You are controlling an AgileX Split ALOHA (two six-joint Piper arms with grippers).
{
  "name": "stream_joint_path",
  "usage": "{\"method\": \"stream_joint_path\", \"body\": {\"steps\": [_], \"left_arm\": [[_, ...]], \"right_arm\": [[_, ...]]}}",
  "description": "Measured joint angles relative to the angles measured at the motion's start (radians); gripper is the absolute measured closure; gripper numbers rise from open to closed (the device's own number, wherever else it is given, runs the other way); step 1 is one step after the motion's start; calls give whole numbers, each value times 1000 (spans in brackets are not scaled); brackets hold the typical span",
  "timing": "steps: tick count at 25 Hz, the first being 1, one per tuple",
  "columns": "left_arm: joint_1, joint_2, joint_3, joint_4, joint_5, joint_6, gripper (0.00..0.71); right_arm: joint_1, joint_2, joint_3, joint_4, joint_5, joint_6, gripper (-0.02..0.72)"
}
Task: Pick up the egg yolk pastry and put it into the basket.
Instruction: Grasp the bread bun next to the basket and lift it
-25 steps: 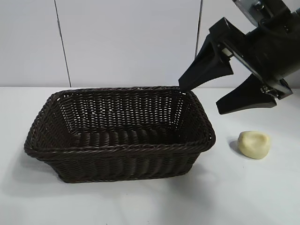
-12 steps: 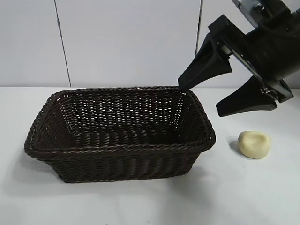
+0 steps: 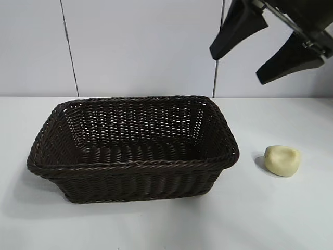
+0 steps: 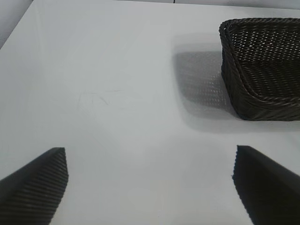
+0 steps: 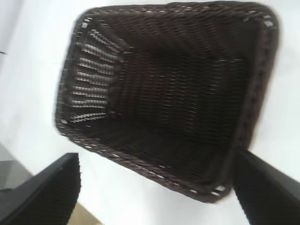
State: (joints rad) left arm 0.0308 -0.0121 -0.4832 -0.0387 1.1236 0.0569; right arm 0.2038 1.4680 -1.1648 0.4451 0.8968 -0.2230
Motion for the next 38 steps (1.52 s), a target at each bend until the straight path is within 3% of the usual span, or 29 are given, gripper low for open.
{"method": "stream_joint_path", "body": {"steps": [3,7,12,20,27,38], "left_arm": [[0,0,0,-1,0,0,22],[0,0,0,-1,0,0,22],[0,0,0,-1,0,0,22],[0,0,0,-1,0,0,22],[0,0,0,-2,0,0,22],[0,0,0,-3,0,0,22]], "right_arm": [[-45,0,-26,-152,45,113,72],[-141,0,-26,-210,77,143,72],[-238,6,-29,-212,67,144,72],[-241,134,-29,-148,40,121,72],[-241,301,-29,-90,-34,98,72],[-241,499,-34,-57,-157,96,72]]}}
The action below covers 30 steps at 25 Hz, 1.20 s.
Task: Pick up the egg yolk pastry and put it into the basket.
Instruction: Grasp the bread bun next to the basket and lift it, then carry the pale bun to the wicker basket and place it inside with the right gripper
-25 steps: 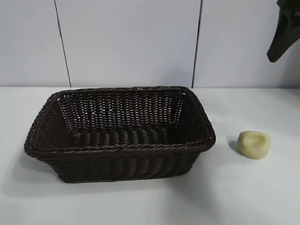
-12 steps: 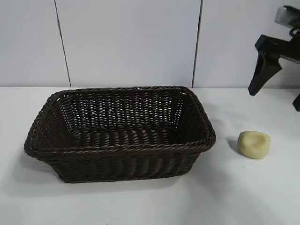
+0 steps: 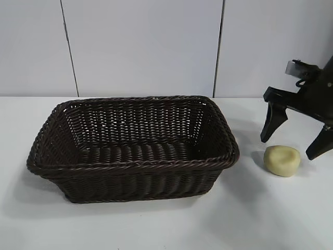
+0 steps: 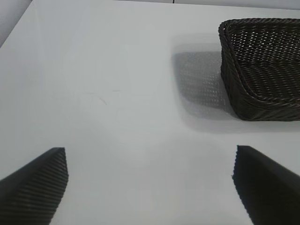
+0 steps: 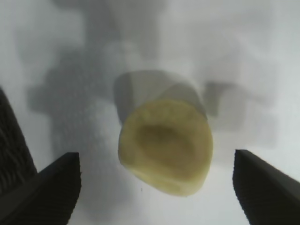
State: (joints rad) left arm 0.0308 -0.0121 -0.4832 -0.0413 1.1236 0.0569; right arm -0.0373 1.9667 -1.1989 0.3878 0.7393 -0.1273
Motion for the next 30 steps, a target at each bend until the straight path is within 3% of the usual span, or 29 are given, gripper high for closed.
{"method": "stream_joint_path", "body": {"steps": [3,5,7,8,10,14,22,30], "left_arm": [[0,0,0,0,0,0,22],[0,0,0,0,0,-1,22],[0,0,0,0,0,-1,22],[0,0,0,0,0,-1,22],[0,0,0,0,0,-1,22],[0,0,0,0,0,-1,22],[0,0,0,0,0,-2,22],[0,0,0,0,0,-2,22]], "right_arm": [[0,19,0,5,-7,-1,118],[0,21,-1,8,-11,-1,272],[0,21,-1,11,-13,-1,502],[0,21,-1,12,-13,-1,578],[0,21,-1,14,-5,-1,643],[0,-9,-8,12,30,-1,671],[0,-214,-172,2,265,-1,673],[26,-270,-201,25,305,0,680]]}}
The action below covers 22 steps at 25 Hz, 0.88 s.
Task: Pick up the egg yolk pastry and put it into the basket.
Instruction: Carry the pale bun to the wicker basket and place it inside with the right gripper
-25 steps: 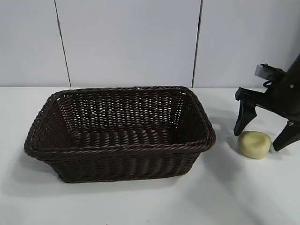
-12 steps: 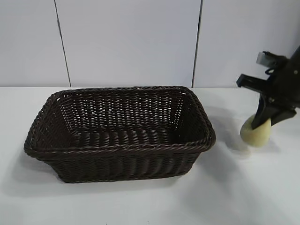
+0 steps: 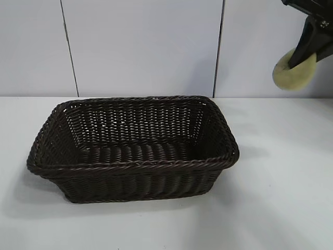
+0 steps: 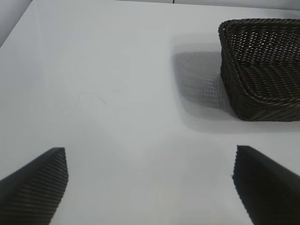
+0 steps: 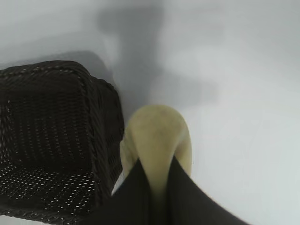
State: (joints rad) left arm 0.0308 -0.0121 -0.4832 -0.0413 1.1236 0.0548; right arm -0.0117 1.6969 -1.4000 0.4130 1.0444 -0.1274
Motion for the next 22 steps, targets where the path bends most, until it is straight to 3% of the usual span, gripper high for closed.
{"method": "stream_joint_path", "body": {"steps": [5,12,15,22], "left_arm": [[0,0,0,0,0,0,22],[0,0,0,0,0,-1,22],[0,0,0,0,0,-1,22],[0,0,0,0,0,-1,22]], "right_arm": [[173,23,0,47,-69,5,680],[466,81,0,80,-243,32,680],[514,108,0,80,-293,45,680],[519,211,0,75,-381,48,680]]}}
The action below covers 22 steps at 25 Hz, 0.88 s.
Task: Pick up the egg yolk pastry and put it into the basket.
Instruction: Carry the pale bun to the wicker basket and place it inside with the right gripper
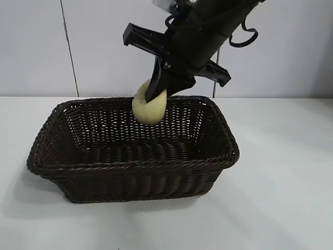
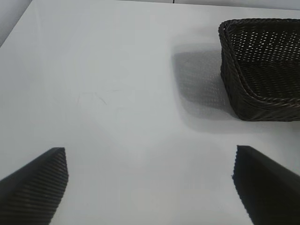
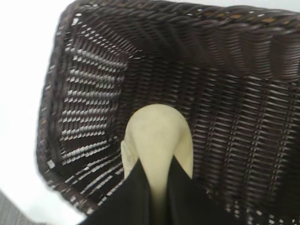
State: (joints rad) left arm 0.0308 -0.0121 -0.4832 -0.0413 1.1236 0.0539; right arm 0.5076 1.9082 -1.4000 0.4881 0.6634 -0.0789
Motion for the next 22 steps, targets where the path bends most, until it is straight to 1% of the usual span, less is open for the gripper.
{"method": "stream_joint_path", "body": {"steps": [4,8,10,11,12,14,16,17,19,22], "left_arm": [[0,0,0,0,0,-1,22],[0,0,0,0,0,-1,22],[0,0,0,0,0,-1,22],[0,0,0,0,0,-1,22],[0,0,0,0,0,-1,22],[0,0,0,0,0,-1,22],[0,0,0,0,0,-1,22],[0,0,0,0,0,-1,22],[0,0,0,0,0,-1,22],[0,0,0,0,0,-1,22]], "right_arm": [[0,97,0,3,-66,1,680],[0,153,0,21,-82,1,674],[0,153,0,30,-83,1,639],[0,151,0,35,-84,1,593],[1,151,0,35,-85,1,528],[1,151,0,37,-83,1,370],[1,151,-1,38,-80,1,192],[1,151,-1,38,-76,1,133],[1,149,-1,39,-68,1,82],[1,132,-6,44,-53,1,58]]}}
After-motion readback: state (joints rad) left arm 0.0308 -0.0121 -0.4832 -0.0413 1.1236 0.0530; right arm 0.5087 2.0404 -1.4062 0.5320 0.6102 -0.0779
